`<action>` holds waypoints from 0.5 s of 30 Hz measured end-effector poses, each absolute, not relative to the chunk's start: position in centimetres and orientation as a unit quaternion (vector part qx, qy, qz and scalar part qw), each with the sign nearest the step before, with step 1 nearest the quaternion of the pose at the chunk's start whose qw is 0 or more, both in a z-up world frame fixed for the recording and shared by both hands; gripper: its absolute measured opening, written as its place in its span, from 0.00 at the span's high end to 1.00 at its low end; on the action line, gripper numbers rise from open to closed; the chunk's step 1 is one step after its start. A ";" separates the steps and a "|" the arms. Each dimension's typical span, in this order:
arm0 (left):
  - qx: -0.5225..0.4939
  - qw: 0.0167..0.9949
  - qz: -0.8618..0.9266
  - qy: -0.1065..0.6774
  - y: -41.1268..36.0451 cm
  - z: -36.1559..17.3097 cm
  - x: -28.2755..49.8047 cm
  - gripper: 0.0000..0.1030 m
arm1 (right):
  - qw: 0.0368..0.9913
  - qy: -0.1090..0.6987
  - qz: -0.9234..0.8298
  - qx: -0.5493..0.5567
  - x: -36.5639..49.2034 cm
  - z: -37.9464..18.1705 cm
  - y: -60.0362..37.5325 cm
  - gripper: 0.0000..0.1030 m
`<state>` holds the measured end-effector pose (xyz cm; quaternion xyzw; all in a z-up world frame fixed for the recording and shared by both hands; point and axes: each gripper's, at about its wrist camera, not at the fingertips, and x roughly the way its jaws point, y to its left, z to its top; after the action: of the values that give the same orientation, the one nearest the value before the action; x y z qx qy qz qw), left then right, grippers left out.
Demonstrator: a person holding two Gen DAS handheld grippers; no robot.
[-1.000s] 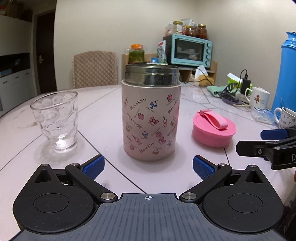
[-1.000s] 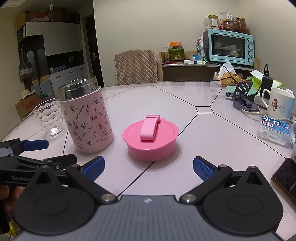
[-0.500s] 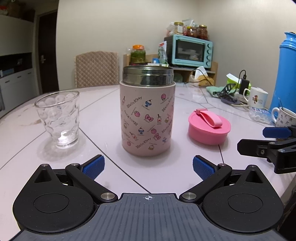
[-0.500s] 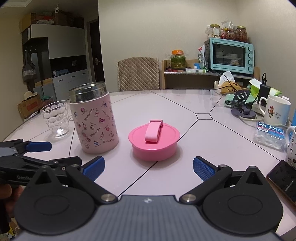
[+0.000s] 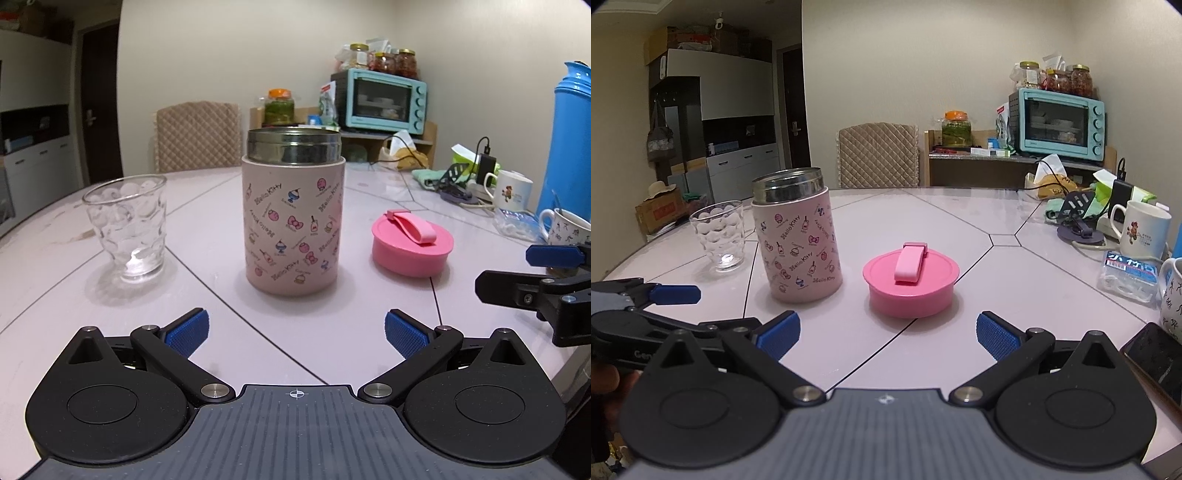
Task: Unscrew bottle cap and pour
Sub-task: 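Open the left gripper and pull back from the jar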
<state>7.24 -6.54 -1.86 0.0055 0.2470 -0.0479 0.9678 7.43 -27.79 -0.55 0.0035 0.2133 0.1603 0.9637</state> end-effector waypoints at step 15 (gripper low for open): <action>-0.002 0.968 -0.040 0.247 -6.3 -1.7 5.7 0.00 | 0.970 0.186 0.157 -0.003 5.5 -0.2 -27.7 0.00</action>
<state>5.70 -6.30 -1.67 -0.0024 0.2474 -0.0398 0.9681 5.45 -27.73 -0.20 -0.0030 0.1860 0.1565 0.9700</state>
